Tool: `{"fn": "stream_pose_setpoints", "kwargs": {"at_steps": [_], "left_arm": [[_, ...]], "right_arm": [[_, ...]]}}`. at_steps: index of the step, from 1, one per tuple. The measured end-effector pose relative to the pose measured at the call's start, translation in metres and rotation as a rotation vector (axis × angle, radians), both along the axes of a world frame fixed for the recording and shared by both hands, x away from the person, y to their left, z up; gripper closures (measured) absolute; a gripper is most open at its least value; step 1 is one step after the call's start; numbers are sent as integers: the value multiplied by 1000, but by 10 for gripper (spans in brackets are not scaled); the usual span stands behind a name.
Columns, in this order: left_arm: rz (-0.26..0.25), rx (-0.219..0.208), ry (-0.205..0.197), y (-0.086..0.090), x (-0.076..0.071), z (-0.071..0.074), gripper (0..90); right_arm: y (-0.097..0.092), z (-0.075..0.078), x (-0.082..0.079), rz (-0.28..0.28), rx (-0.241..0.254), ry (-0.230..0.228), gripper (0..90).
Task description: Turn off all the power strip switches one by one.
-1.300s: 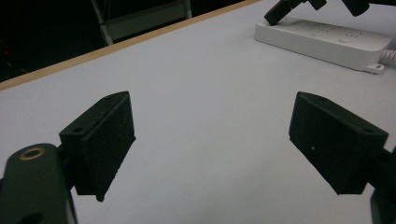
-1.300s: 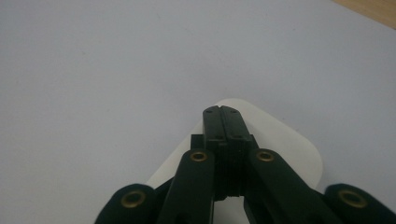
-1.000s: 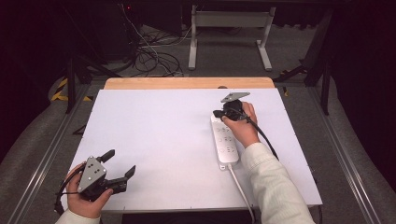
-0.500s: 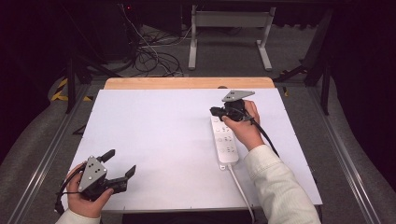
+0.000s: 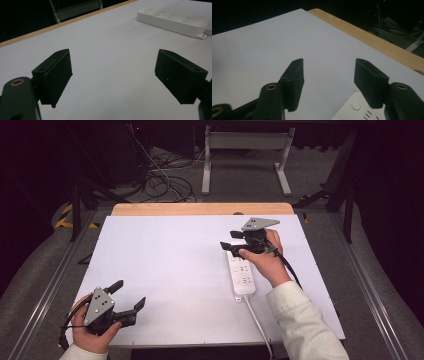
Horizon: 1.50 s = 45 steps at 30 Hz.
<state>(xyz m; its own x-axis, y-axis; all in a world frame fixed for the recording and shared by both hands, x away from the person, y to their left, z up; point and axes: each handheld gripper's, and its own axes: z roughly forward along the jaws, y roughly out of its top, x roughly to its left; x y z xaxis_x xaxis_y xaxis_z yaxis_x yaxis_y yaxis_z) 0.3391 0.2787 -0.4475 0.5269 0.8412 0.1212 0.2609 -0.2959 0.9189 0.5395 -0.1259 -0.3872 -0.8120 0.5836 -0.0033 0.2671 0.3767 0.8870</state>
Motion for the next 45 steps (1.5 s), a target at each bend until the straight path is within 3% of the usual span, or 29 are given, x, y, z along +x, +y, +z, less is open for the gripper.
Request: {"fn": "stream_pose_setpoints", "kwargs": {"at_steps": [5, 11, 15, 17, 20, 24, 35, 45], "left_arm": [[0, -6, 2, -1, 0, 0, 147], [0, -5, 1, -1, 0, 0, 147], [1, -5, 0, -1, -1, 0, 146], [1, -5, 0, -1, 0, 0, 146], [2, -4, -1, -1, -1, 0, 146], [2, -3, -1, -1, -1, 0, 146], [-20, 4, -12, -4, -1, 1, 131], [-45, -4, -13, -4, -3, 1, 109]], "right_arm": [[-4, 7, -10, 14, 4, -42, 318], [-14, 12, -22, 32, 49, -50, 308], [-23, 14, -32, 31, 94, -53, 240], [-28, 13, -37, 22, 94, -73, 215], [-37, 11, -45, 42, 90, -61, 164], [-50, 3, -57, 44, 126, -53, 150], [-91, -33, -83, 28, 123, -23, 77], [-108, -56, -102, 10, 141, -13, 73]]}}
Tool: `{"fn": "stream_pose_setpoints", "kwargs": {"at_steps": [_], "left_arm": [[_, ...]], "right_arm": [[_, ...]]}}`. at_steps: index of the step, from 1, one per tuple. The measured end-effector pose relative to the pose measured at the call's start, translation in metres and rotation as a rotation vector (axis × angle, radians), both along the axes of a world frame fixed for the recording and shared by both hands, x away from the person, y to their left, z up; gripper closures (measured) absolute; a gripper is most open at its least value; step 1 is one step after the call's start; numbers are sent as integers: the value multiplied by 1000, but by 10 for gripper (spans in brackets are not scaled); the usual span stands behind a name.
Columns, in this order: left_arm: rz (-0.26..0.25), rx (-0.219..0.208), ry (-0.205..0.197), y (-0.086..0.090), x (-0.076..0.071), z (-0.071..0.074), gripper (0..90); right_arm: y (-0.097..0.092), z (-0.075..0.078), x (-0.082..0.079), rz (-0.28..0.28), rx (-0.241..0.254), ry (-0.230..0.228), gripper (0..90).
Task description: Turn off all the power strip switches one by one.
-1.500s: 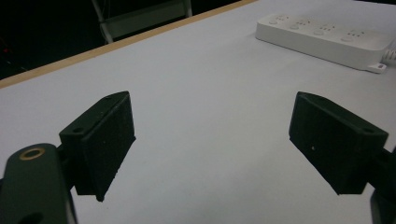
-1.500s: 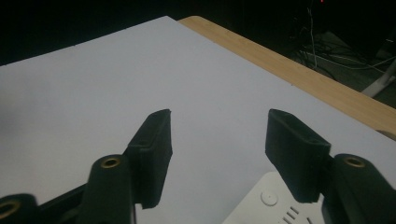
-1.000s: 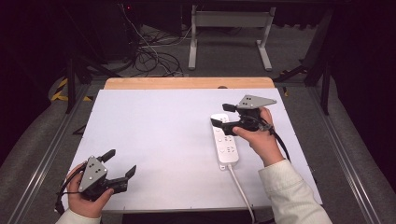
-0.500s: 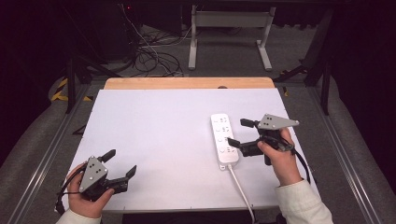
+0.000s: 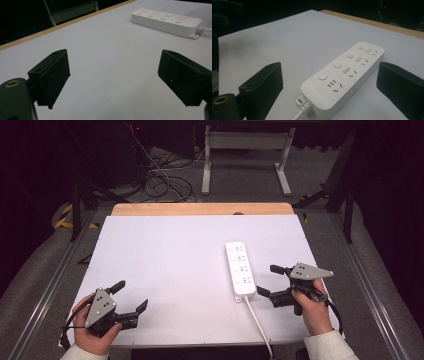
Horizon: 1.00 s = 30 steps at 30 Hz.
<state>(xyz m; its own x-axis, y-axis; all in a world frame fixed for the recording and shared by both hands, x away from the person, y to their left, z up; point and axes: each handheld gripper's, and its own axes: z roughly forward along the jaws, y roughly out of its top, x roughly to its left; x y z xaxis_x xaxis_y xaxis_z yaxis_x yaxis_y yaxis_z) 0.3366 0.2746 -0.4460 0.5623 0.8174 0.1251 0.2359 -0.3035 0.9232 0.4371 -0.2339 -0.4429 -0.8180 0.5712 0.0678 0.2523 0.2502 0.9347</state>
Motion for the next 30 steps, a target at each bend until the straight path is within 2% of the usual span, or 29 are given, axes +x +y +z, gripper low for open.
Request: {"fn": "stream_pose_setpoints", "kwargs": {"at_steps": [5, 12, 16, 20, 22, 25, 27, 29, 30], "left_arm": [[-10, -11, 2, 1, -1, 0, 98], [-13, -7, 0, 3, -1, 0, 95], [-15, -19, 12, 4, 0, -2, 95], [-17, -28, 22, 6, 2, -3, 95], [-17, -46, 34, 6, 2, -5, 95], [-23, -36, 35, 6, 2, -6, 95], [-19, -18, 31, 5, 3, -6, 95], [-21, -1, 30, 6, 3, -7, 94], [-22, -1, 31, 6, 3, -7, 93]], "right_arm": [[0, -12, -6, 8, -32, -5, 67], [-2, -28, -11, 5, -32, -5, 67], [-5, -38, -11, 9, -49, 2, 73], [-9, -45, -11, -10, -66, 25, 80], [-9, -47, -11, -20, -69, 33, 80], [-10, -47, -10, -49, -71, 36, 80], [-12, -45, -11, -78, -103, 24, 84], [-12, -45, -11, -100, -159, 2, 96], [-12, -45, -11, -97, -168, 10, 95]]}}
